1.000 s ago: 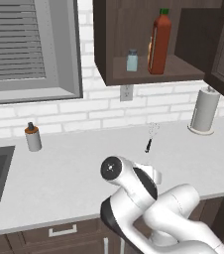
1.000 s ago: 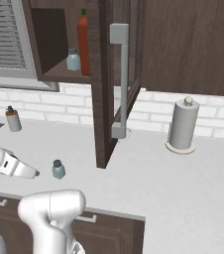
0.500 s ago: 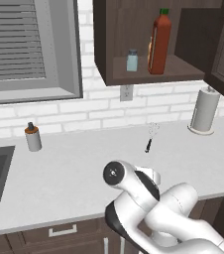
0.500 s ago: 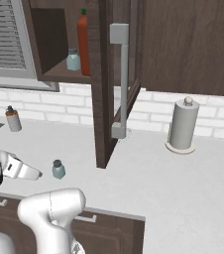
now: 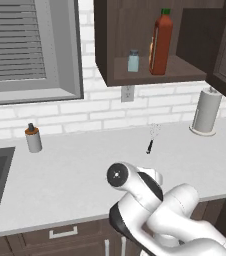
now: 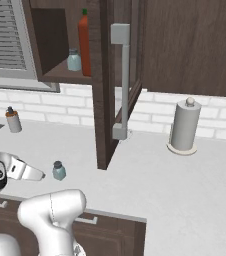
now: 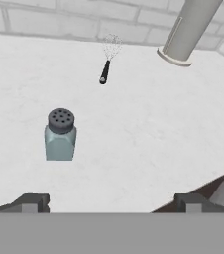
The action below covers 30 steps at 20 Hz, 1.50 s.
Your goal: Put the shaker and condiment bottle from the counter next to their counterparts in the cabinet.
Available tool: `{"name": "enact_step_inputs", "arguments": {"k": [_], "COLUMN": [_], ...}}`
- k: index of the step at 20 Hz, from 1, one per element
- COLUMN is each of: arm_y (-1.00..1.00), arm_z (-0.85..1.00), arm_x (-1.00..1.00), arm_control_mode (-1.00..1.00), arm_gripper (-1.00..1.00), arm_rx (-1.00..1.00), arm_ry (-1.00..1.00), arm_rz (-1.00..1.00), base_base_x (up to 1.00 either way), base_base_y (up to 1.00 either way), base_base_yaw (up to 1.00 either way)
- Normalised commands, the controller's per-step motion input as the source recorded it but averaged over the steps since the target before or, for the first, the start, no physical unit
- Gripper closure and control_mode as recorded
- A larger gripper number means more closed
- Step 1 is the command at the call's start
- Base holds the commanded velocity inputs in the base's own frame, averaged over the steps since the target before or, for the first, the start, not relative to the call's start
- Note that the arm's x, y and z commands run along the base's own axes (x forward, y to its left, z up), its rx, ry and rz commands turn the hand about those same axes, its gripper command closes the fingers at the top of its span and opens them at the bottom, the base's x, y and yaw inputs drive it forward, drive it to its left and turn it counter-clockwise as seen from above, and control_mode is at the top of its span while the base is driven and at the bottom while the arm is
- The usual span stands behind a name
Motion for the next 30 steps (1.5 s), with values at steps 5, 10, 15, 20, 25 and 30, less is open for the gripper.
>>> {"name": "enact_step_inputs", "arguments": {"k": [5,10,15,20,25,30], "arm_y": [-0.13,0.0,0.0,-0.08,-0.08,-0.01], "arm_z": [-0.07,-0.11,-0.21,-0.26,-0.33,-0.24], "arm_x": [0.17,0.23,0.08,0.27,0.38,0.06], "arm_control_mode": [-1.0,-1.0,-1.0,-1.0,-1.0,-1.0], "arm_gripper": [-1.0,-1.0,-1.0,-1.0,-1.0,-1.0], "arm_rx": [0.01,0.03,0.01,0.04,0.16,0.12], "arm_ry": [-0.03,0.0,0.0,0.0,0.0,0.0], "arm_rz": [0.05,0.07,0.05,0.0,-0.04,-0.01], "base_base_x": [0.0,0.0,0.0,0.0,0.0,0.0], "base_base_y": [0.0,0.0,0.0,0.0,0.0,0.0], "base_base_yaw": [0.0,0.0,0.0,0.0,0.0,0.0]}}
